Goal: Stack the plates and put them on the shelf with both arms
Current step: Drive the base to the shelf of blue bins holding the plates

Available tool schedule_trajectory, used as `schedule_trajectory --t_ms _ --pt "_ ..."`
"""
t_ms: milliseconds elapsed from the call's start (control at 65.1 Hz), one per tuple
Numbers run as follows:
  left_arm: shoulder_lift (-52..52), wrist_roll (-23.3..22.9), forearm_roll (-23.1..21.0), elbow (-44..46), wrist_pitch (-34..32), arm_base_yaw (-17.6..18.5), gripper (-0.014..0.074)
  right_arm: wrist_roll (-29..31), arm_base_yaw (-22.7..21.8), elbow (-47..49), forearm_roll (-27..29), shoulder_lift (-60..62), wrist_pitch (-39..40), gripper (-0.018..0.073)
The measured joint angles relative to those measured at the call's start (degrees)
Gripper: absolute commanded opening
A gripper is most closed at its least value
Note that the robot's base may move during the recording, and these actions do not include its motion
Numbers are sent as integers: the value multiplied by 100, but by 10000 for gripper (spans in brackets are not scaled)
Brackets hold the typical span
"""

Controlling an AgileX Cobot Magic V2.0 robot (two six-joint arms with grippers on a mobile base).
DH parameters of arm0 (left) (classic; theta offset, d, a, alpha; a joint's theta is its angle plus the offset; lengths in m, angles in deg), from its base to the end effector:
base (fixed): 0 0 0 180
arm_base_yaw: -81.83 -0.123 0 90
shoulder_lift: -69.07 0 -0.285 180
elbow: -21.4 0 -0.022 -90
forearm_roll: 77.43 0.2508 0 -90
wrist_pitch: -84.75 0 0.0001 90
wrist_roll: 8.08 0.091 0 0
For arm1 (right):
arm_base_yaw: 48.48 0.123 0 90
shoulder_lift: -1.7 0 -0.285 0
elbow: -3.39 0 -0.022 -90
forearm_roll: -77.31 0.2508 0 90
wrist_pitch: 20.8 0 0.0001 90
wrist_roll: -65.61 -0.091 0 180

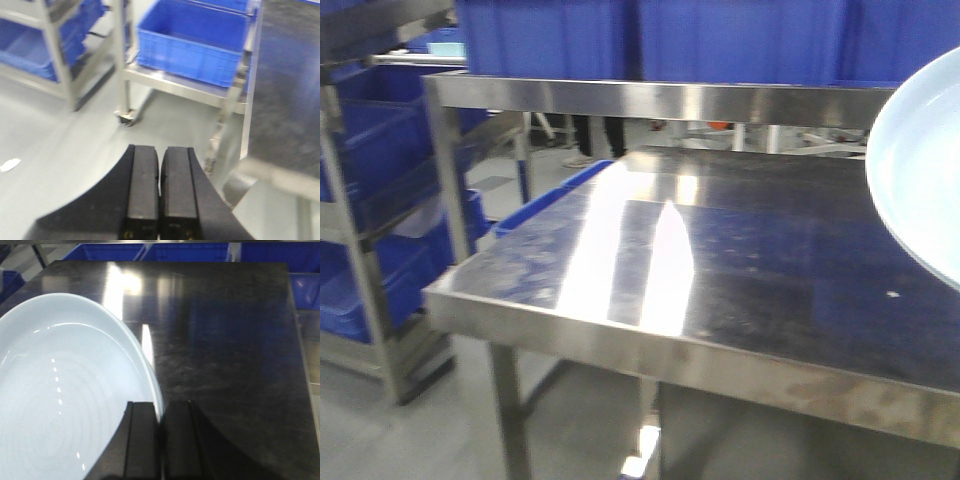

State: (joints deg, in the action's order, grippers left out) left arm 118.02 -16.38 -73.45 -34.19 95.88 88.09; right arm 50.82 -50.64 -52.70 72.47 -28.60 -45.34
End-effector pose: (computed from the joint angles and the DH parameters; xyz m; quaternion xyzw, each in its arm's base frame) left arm 0.1424 -0.0144 0.2568 0.0102 0.8463 -0.0438 0.5308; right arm 0.0876 -0.0065 0.2721 0.0998 0.8173 0.0263 0.5670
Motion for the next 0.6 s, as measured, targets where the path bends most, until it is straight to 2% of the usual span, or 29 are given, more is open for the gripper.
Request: schedule_trajectory --t_ms 599 --pt "0 0 0 0 0 0 82 0 0 0 0 0 0 57"
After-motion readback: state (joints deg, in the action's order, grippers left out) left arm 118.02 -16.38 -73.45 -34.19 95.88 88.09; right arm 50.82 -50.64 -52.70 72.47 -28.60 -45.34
